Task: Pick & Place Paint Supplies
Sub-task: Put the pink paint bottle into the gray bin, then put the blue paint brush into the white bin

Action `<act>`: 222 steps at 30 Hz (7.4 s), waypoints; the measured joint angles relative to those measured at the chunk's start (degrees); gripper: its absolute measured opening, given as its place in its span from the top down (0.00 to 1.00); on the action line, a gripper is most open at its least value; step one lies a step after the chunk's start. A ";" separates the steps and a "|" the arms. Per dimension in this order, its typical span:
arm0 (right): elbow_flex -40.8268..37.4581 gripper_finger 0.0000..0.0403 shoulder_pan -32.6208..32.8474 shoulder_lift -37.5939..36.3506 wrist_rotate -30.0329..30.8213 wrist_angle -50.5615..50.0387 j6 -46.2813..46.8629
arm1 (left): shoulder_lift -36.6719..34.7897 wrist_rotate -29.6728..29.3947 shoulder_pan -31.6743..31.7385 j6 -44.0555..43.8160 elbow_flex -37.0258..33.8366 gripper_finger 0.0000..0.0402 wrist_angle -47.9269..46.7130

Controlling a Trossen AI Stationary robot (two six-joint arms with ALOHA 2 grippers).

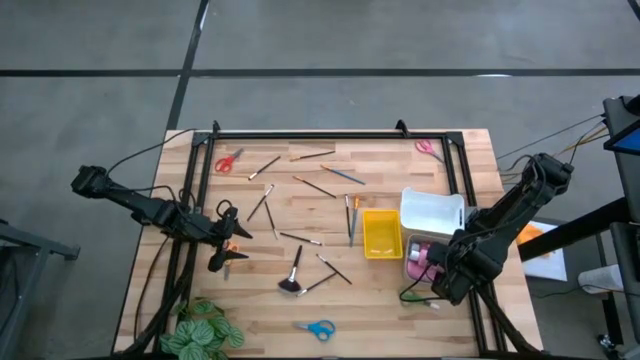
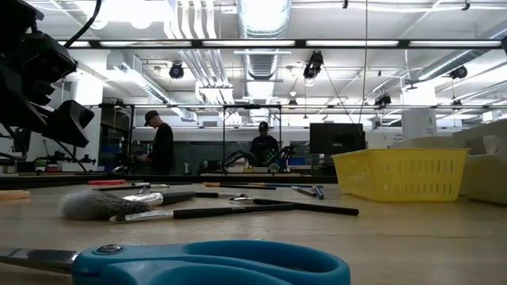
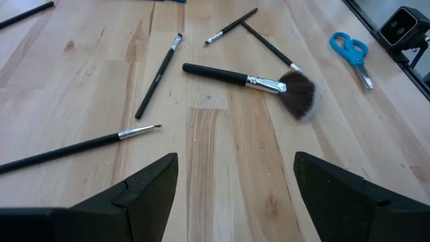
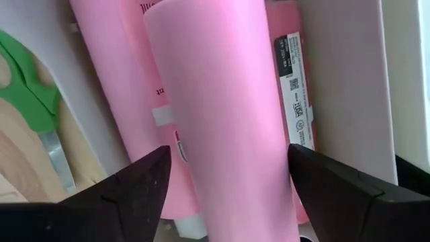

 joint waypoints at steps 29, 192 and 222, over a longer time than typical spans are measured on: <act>20.73 0.26 -2.51 2.77 33.02 -1.30 -7.40 | 0.00 0.01 -0.01 0.00 0.00 0.25 0.00; 19.65 0.95 -74.82 25.98 -9.22 38.79 -80.39 | 0.00 0.01 0.00 0.00 0.00 0.25 -0.35; 18.59 0.95 -55.68 -13.29 3.23 -15.31 -52.08 | 0.00 -0.01 0.00 0.00 0.00 0.25 -1.70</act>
